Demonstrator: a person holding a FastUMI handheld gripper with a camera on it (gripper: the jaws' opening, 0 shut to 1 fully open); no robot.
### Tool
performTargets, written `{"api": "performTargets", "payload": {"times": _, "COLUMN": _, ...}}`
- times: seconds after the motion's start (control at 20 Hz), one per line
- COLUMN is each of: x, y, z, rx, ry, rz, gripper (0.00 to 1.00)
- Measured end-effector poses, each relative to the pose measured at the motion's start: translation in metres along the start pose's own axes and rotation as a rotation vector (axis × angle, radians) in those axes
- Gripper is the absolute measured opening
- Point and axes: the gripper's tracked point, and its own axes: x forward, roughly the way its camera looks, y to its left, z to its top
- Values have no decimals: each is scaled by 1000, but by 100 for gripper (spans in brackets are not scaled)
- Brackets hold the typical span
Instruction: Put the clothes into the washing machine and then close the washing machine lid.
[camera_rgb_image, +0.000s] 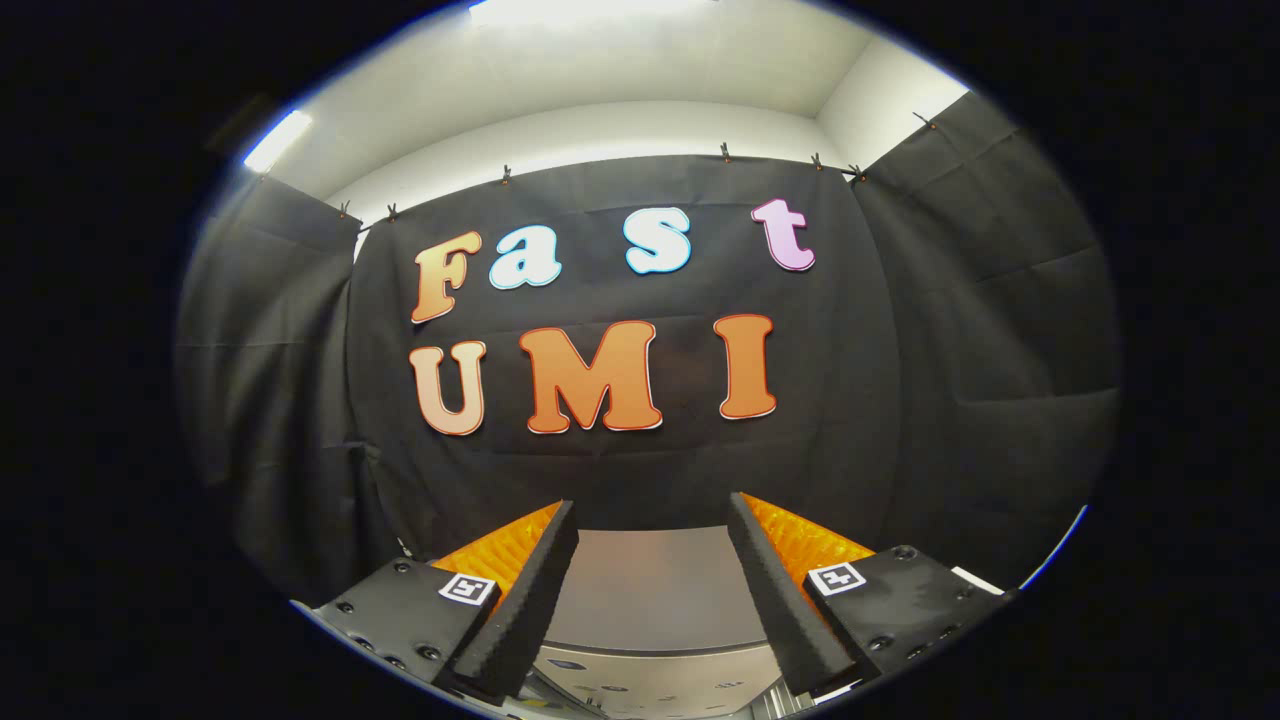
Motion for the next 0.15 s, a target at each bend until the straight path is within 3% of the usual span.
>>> {"api": "performTargets", "payload": {"times": 0.15, "x": 1, "y": 3, "z": -1, "rx": -4, "ry": -5, "rz": 6, "gripper": 98}}
